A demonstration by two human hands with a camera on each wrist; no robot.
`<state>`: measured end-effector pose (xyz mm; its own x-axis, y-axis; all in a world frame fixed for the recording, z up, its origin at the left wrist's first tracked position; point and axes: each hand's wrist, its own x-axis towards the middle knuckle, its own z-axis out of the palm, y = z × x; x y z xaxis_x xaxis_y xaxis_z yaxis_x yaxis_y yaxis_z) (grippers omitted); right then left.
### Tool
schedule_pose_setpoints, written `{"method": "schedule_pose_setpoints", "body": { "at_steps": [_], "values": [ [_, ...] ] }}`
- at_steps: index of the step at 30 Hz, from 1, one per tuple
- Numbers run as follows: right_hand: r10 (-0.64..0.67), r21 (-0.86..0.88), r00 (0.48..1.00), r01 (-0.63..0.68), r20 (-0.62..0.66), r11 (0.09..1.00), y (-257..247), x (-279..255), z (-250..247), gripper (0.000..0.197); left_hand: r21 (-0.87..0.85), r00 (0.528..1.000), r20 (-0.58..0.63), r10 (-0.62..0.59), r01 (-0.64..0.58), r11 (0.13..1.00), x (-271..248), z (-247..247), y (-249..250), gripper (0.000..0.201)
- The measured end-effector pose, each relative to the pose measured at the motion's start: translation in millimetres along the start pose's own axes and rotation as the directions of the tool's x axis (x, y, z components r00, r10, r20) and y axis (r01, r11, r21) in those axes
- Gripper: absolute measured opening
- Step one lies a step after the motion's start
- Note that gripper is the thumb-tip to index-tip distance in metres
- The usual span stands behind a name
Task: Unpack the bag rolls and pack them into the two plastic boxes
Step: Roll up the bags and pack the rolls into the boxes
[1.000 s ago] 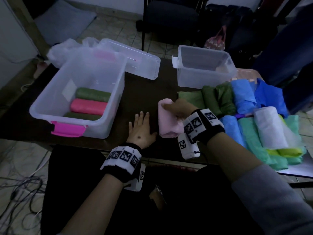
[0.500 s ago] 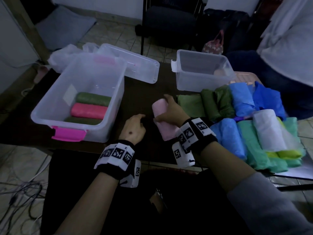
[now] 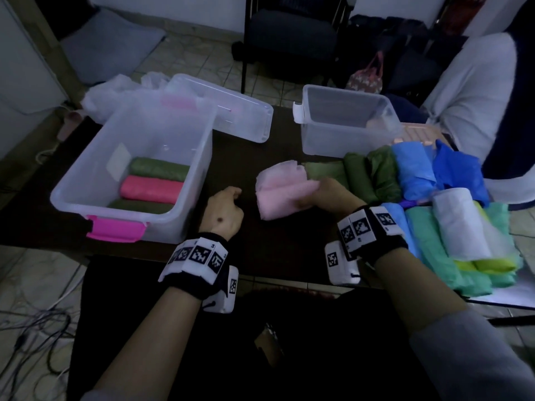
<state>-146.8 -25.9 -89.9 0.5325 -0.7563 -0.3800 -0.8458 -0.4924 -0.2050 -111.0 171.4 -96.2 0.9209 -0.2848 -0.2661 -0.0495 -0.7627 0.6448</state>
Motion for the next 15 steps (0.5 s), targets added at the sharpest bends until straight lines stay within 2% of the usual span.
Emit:
{"method": "schedule_pose_setpoints", "body": {
  "at_steps": [1,2,4,5,7,9,12,15],
  "values": [
    [-0.187,-0.115,0.981,0.192,0.058,0.975,0.7,2.5,0.9,0.093,-0.001,1.000,-0.009,-0.008,0.008,1.000,1.8,-0.4,3.7,0.047],
    [-0.325,-0.112,0.937,0.340,0.132,0.934,4.4,-5.3,-6.0,0.096,0.001,1.000,-0.017,-0.016,0.016,1.000,3.3,-1.3,8.5,0.043],
    [-0.459,-0.146,0.884,0.468,0.090,0.872,14.8,-25.0,-20.4,0.091,0.020,0.999,-0.010,-0.031,0.031,0.999,8.3,-3.2,18.8,0.037],
    [-0.539,-0.166,0.840,0.540,0.055,0.825,7.0,-32.1,-19.2,0.084,0.037,0.999,0.012,-0.043,0.043,0.998,12.6,-3.7,23.5,0.037],
    [-0.687,-0.243,0.719,0.689,0.109,0.682,1.8,-44.0,-16.7,0.073,0.056,0.996,0.069,-0.057,0.053,0.997,23.5,-3.2,32.6,0.038],
    [-0.719,-0.303,0.674,0.730,0.171,0.612,-3.5,-47.3,-10.0,0.070,0.055,0.988,0.129,-0.079,0.072,0.996,32.3,-1.5,41.1,0.040],
    [-0.722,-0.425,0.673,0.708,0.162,0.564,-4.2,-47.3,-4.5,0.065,0.056,0.973,0.209,-0.099,0.090,0.994,39.1,3.6,49.6,0.054],
    [-0.749,-0.456,0.637,0.729,0.181,0.510,-3.7,-46.9,0.4,0.059,0.058,0.966,0.243,-0.090,0.078,0.995,41.8,7.8,53.3,0.048]
  ]
}}
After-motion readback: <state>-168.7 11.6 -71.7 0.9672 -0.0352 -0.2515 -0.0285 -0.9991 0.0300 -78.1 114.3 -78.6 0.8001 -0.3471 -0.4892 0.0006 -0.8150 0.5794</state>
